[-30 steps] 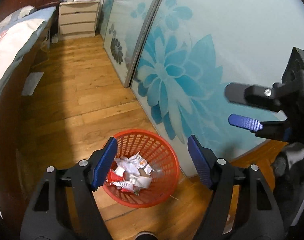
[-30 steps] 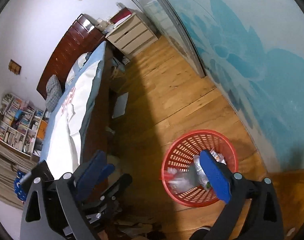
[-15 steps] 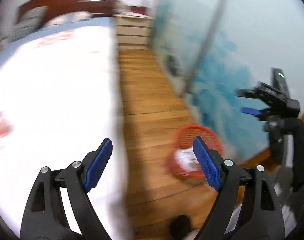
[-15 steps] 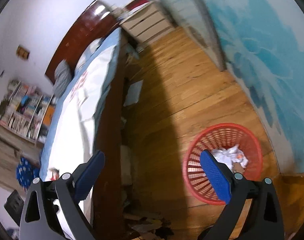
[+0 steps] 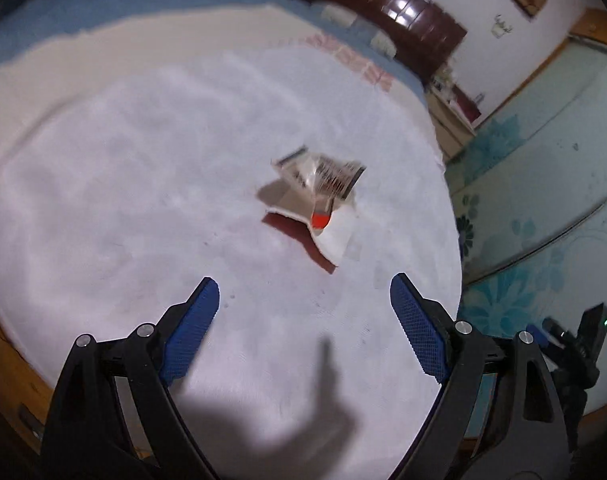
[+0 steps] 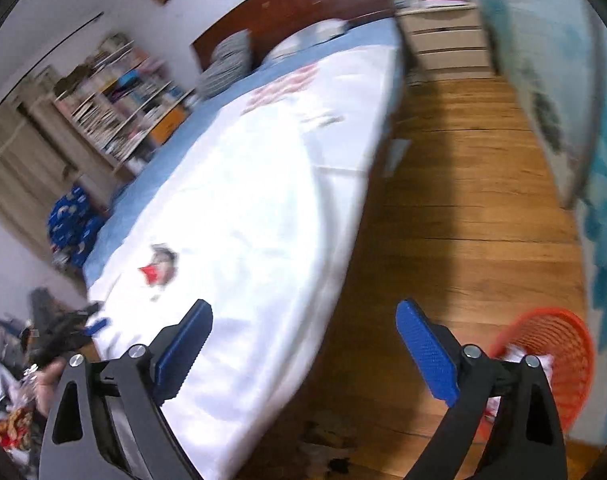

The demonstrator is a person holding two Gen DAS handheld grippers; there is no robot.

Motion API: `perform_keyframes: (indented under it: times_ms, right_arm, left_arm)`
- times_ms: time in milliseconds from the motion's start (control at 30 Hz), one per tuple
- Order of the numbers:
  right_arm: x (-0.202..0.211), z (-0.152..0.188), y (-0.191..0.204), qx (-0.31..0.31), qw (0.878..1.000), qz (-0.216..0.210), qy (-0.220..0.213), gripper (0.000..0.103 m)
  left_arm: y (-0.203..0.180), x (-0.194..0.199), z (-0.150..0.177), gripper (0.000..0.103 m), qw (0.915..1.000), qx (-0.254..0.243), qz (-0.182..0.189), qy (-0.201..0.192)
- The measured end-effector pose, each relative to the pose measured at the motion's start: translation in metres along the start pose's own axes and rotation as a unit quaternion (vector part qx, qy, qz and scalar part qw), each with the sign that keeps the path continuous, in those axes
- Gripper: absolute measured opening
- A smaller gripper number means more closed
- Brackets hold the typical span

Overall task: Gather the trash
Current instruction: 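Grasp the red-and-white carton with the right tool while the left tool grasps its flap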

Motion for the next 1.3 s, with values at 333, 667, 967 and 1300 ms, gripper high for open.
perform_keyframes:
  times_ms: [333, 667, 967, 1300]
  right_arm:
    - [-0.072, -0.067, 0.196, 0.118, 0.990, -0.033, 0.065, 0.088]
    - [-0.180, -0.050, 0.296, 0.164, 0.972, -0.032, 0.164, 0.077]
    - [-0.225, 0.003, 0.316, 0.165, 0.956, -0.048, 0.236, 0.014]
    - [-0.193, -0.003, 0.283, 0.130, 0.967, -0.044, 0.215, 0.011]
  left_arm:
    - [0.006, -0.058, -0.009, 0.083, 0.9982, -0.041, 0.001, 0.044]
    - [0.023, -0.054, -0.016, 0.047, 0.9980, -0.036, 0.017, 0.049]
    - [0.021, -0.058, -0.012, 0.011, 0.9965, -0.037, 0.031, 0.069]
    - [-0.009, -0.049, -0.006, 0.004, 0.9936, -0.055, 0.067, 0.073]
Point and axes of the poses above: each gripper's, at about its wrist camera, not at the fingertips, and x roughly against the way its jaws point, y to its left, z to its underside, the point moved 9 cm from there along -x, roughly the way its jaws point, and after that the axes turned 14 degrees about z, right-handed, at the moved point
